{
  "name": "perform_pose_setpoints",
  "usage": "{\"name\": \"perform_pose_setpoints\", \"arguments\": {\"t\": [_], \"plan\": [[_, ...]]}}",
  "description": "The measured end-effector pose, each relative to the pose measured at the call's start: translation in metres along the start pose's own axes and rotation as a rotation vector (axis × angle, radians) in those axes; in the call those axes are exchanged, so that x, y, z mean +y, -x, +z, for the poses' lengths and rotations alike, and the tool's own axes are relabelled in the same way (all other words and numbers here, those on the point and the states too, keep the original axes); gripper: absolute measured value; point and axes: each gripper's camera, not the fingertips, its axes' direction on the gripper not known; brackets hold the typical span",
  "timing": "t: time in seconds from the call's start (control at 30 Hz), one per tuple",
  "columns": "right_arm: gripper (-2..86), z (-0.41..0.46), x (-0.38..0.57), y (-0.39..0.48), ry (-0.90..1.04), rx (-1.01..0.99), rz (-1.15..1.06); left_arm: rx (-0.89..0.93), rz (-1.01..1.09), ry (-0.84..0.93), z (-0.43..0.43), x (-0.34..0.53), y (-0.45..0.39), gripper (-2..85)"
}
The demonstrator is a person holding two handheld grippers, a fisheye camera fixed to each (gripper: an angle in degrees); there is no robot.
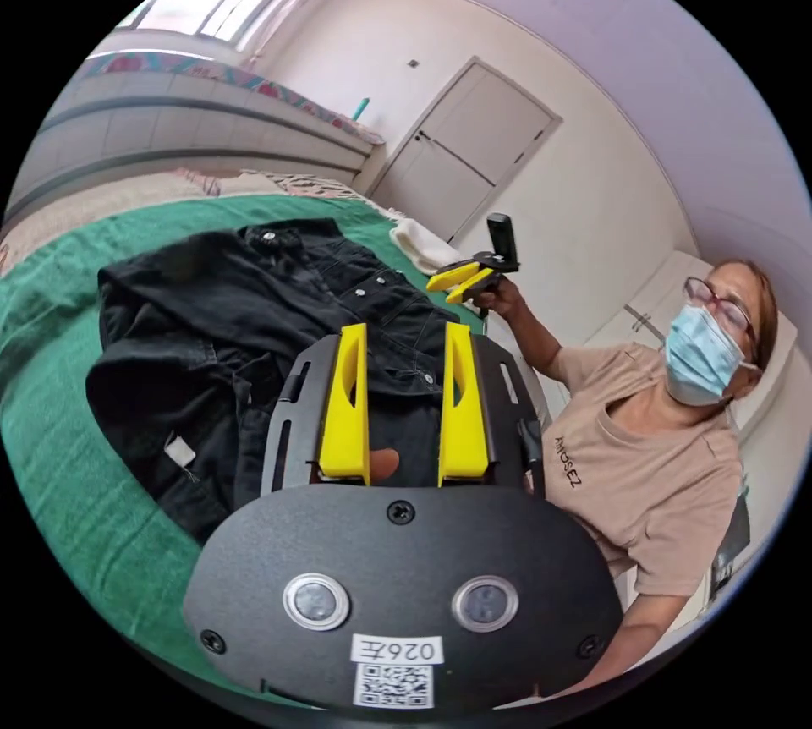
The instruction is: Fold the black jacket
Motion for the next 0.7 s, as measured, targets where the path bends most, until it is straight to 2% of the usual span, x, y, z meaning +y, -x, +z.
{"name": "perform_pose_setpoints", "arguments": {"t": [0.13, 0.23, 0.3, 0.4, 0.5, 0.63, 0.7], "plan": [[7.6, 0.031, -0.014, 0.033, 0.063, 0.047, 0.047, -0.11, -0.074, 0.051, 0.031, -0.01, -0.025, 13.1], [9.4, 0.058, -0.015, 0.045, 0.144, 0.152, 0.077, -0.17, -0.06, 0.126, 0.067, -0.018, -0.048, 13.3], [9.8, 0.07, -0.008, 0.045, 0.18, 0.148, 0.108, -0.19, -0.037, 0.127, 0.084, -0.021, -0.063, 13.2], [8.3, 0.1, 0.004, 0.039, 0.333, 0.142, 0.125, -0.19, -0.026, 0.2, 0.116, -0.029, -0.074, 10.9], [6.5, 0.088, 0.006, 0.039, 0.331, 0.119, 0.143, -0.214, -0.061, 0.403, 0.152, -0.034, -0.076, 7.5], [5.2, 0.049, 0.014, 0.054, 0.224, 0.047, 0.116, -0.403, 0.043, 0.343, 0.133, -0.045, -0.128, 0.5], [4.3, 0.044, 0.018, 0.056, 0.205, 0.026, 0.119, -0.48, 0.081, 0.383, 0.137, -0.042, -0.14, -0.4]]}}
